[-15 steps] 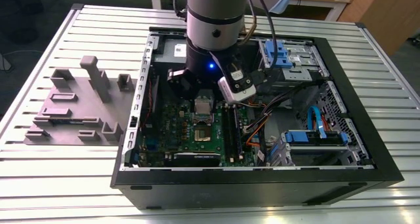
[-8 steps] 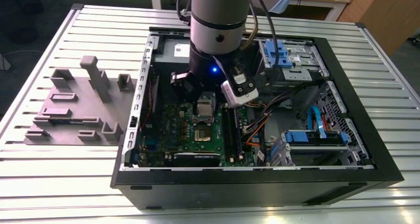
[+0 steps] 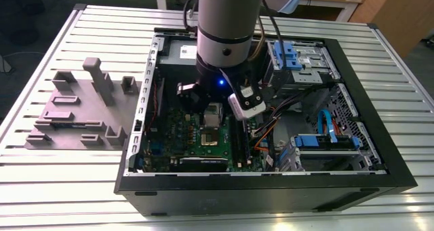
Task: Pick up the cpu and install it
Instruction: 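Place the cpu into insertion slot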
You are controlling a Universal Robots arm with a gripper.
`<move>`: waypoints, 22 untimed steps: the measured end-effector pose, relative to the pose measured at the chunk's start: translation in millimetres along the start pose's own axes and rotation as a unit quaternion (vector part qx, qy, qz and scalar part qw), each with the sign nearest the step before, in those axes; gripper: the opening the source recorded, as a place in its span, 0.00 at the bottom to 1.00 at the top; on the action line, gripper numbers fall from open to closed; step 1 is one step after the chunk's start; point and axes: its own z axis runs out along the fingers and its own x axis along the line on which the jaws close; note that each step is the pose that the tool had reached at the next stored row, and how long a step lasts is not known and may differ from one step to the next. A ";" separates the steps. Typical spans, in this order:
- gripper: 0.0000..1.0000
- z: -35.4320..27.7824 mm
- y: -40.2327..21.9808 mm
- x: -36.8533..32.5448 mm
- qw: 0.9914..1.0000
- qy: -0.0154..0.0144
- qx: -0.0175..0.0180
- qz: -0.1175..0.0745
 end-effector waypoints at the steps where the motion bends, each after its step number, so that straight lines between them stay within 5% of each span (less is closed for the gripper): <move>1: 0.47 1.6 -0.8 -0.3 1.000 0.000 0.000 0.000; 22: 0.47 37.6 -0.2 -2.2 1.000 0.000 0.000 0.000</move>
